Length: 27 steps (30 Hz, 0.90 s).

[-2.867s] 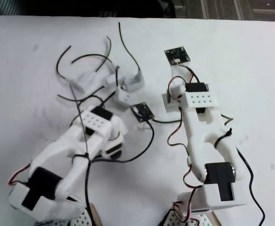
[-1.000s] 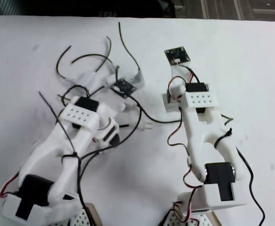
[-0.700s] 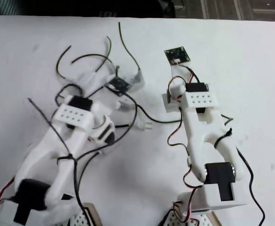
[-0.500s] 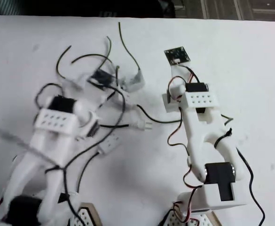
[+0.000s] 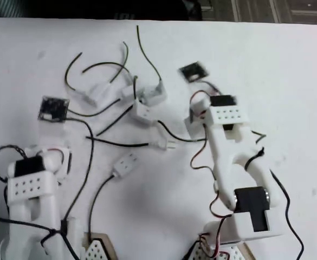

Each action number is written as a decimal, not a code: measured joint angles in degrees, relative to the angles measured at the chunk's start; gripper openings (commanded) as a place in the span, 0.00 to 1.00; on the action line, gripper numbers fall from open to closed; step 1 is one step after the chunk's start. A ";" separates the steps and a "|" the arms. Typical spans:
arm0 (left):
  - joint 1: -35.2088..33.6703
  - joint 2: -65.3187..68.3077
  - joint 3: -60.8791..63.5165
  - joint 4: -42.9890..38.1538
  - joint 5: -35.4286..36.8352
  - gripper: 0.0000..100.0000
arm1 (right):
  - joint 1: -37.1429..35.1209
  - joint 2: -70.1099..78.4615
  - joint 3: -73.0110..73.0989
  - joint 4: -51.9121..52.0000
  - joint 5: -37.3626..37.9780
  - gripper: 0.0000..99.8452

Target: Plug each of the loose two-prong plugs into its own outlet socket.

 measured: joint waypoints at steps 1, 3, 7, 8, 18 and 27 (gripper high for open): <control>-0.35 -0.70 1.76 -1.23 -0.44 0.02 | -1.41 0.00 0.00 1.23 2.29 0.02; -0.79 -1.93 2.73 -1.85 -1.58 0.02 | -4.66 0.00 0.00 3.87 5.71 0.02; -1.23 -3.16 4.04 -2.11 -2.37 0.03 | -10.02 0.00 0.00 7.21 11.16 0.05; -1.32 -3.16 4.40 -2.11 -2.46 0.03 | -11.34 0.00 0.00 7.91 12.84 0.07; -1.32 -3.34 6.42 -4.22 -4.04 0.03 | -18.90 0.00 -1.58 12.04 24.26 0.13; -1.41 -3.34 6.51 -4.40 -6.42 0.03 | -22.51 7.21 -6.07 11.96 25.14 0.13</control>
